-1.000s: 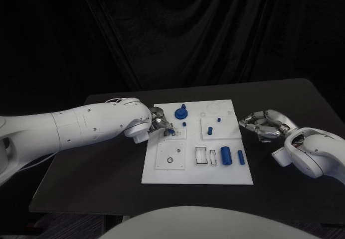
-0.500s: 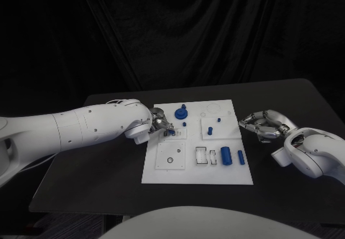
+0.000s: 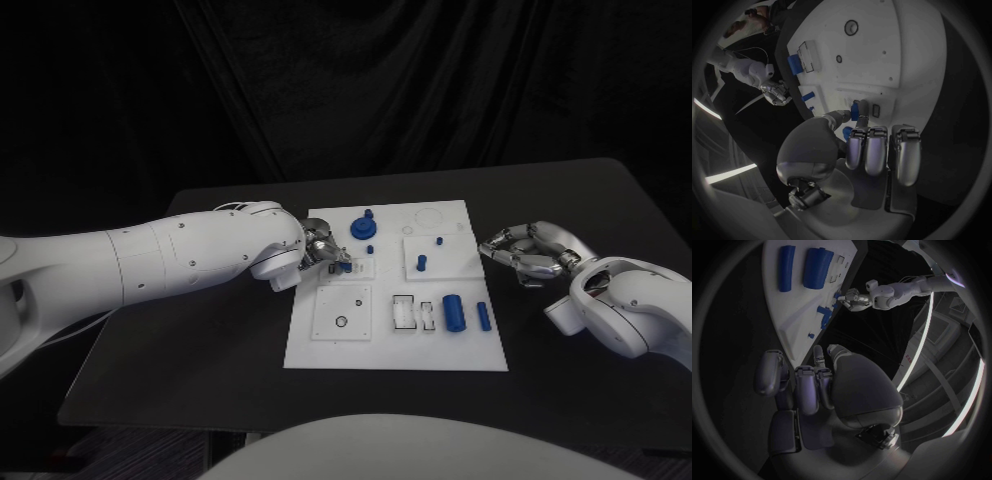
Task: Assemble the parts on the task board
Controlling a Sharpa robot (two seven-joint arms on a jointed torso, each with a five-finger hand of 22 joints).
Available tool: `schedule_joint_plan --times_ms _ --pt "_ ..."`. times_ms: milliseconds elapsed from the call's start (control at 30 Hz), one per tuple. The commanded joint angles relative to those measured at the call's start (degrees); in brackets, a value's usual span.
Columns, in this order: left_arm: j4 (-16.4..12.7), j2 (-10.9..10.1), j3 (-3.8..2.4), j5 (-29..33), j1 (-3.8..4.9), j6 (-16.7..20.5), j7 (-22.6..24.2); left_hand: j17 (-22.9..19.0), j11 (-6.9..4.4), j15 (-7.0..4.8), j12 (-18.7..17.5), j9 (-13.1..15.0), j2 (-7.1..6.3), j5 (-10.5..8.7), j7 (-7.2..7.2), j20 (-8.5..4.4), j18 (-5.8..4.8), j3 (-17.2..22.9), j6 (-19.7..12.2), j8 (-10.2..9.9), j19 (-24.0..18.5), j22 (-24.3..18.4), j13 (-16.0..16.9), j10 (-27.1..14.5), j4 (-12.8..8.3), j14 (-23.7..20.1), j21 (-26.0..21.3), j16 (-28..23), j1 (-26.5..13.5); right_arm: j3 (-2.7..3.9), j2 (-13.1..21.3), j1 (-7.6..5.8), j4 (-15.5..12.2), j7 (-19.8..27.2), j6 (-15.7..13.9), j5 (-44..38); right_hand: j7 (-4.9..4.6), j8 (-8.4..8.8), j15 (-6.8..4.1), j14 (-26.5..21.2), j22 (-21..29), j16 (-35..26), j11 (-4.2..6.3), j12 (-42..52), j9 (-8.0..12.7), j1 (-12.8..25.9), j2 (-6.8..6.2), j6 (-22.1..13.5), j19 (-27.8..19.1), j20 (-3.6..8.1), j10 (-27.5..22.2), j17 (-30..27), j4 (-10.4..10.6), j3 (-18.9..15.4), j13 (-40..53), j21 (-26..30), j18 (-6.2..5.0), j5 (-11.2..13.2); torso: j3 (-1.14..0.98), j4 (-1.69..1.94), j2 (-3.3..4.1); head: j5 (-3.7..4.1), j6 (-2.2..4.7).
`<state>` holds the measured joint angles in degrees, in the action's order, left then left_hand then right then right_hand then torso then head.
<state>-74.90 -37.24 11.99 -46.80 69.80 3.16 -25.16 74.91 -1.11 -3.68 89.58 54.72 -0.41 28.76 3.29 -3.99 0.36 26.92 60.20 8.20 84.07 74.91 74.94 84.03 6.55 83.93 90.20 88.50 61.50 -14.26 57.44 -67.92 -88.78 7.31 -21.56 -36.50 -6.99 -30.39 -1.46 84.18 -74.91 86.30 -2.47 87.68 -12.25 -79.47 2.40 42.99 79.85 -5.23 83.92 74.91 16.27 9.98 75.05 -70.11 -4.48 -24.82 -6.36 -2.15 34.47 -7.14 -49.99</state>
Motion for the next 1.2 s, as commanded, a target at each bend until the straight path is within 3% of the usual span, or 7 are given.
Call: schedule_joint_plan --times_ms 33,300,1067,1100,1133,1200 --pt "-0.04 0.11 0.1 0.37 -0.42 -0.12 0.78 11.24 -0.07 -0.08 -0.28 0.06 0.4 0.03 -0.42 0.02 -0.36 0.78 0.04 0.38 5.93 15.09 14.46 5.36 -0.38 4.68 -0.2 -0.2 -0.09 0.04 0.03 0.15 -0.05 -0.95 0.71 -0.25 -0.11 -0.28 0.39 3.47 -8.33 -0.34 -0.26 -0.22 0.08 -0.63 0.14 -0.18 -0.31 0.1 0.43 9.45 0.1 0.37 10.07 0.18 -0.43 -0.37 -0.07 0.07 -0.02 0.06 -0.01" --pt "-0.34 -0.06 0.1 0.37 -0.74 -0.2 0.98 10.99 -0.06 -0.08 -0.38 0.06 0.41 -0.01 -0.41 0.02 -0.36 0.84 -0.01 0.36 5.93 15.09 14.37 5.27 -0.35 4.59 -0.2 -0.31 -0.15 0.04 0.04 0.15 -0.06 -1.12 0.95 -0.25 -0.11 -0.33 0.39 3.4 -8.29 -0.45 -0.26 -0.24 0.08 -0.67 0.15 -0.15 -0.39 0.1 0.37 9.3 0.1 0.4 10.02 0.33 -0.46 -0.39 -0.08 -0.04 0.0 -0.04 -0.01" --pt "-0.74 -0.7 0.1 0.37 -0.95 -0.36 1.36 10.49 -0.07 -0.08 -0.7 0.18 -0.05 -0.24 -0.42 0.01 -0.36 1.15 -0.22 0.32 5.93 15.09 14.1 5.0 -0.73 4.41 -0.2 -0.56 -0.2 0.04 -0.06 0.25 0.06 -1.62 1.5 -0.25 -0.12 -0.39 0.4 3.27 -8.17 -0.66 -0.27 -0.31 0.08 -0.72 0.13 -0.17 -0.58 0.09 0.21 9.02 0.1 0.45 9.89 0.7 -0.54 -0.43 -0.07 0.1 -0.01 -0.02 -0.01" --pt "-0.73 -0.67 0.1 0.37 -0.95 -0.42 1.53 10.4 -0.04 -0.07 -0.76 0.21 -0.12 -0.46 -0.38 0.01 -0.36 1.18 -0.25 0.32 5.93 15.09 14.05 4.94 -0.72 4.37 -0.2 -0.61 -0.32 0.04 -0.07 0.25 0.06 -1.66 1.54 -0.25 -0.12 -0.39 0.4 3.24 -8.14 -0.71 -0.27 -0.34 0.09 -0.73 0.13 -0.18 -0.63 0.08 0.16 8.96 0.1 0.46 9.85 0.8 -0.56 -0.43 -0.06 0.09 0.0 -0.02 -0.01" --pt "-0.71 -0.64 0.1 0.37 -0.95 -0.47 1.66 10.37 -0.02 -0.05 -0.79 0.36 -0.13 -2.01 -0.37 0.03 -0.36 1.3 -0.33 0.35 5.93 15.09 14.03 4.93 -0.74 4.35 -0.2 -0.64 -0.65 0.04 -0.07 0.25 0.06 -1.68 1.56 -0.25 -0.12 -0.39 0.4 3.24 -8.14 -0.71 -0.27 -0.34 0.09 -0.73 0.13 -0.18 -0.63 0.08 0.16 8.96 0.1 0.46 9.85 0.8 -0.56 -0.43 -0.06 0.09 -0.02 -0.04 -0.01" --pt "-0.67 -0.56 0.1 0.37 -0.96 -0.64 2.0 10.02 0.13 0.01 -1.02 0.53 0.04 -7.41 -0.38 0.16 -0.36 0.68 -0.62 0.24 5.93 15.09 13.84 4.73 -0.21 4.21 -0.2 -0.84 -1.64 0.04 -0.08 0.26 0.07 -1.75 1.62 -0.25 -0.13 -0.4 0.4 3.22 -8.09 -0.74 -0.27 -0.34 0.09 -0.75 0.12 -0.19 -0.7 0.08 0.14 8.91 0.1 0.47 9.83 0.94 -0.59 -0.44 -0.06 0.06 -0.06 -0.08 -0.01"
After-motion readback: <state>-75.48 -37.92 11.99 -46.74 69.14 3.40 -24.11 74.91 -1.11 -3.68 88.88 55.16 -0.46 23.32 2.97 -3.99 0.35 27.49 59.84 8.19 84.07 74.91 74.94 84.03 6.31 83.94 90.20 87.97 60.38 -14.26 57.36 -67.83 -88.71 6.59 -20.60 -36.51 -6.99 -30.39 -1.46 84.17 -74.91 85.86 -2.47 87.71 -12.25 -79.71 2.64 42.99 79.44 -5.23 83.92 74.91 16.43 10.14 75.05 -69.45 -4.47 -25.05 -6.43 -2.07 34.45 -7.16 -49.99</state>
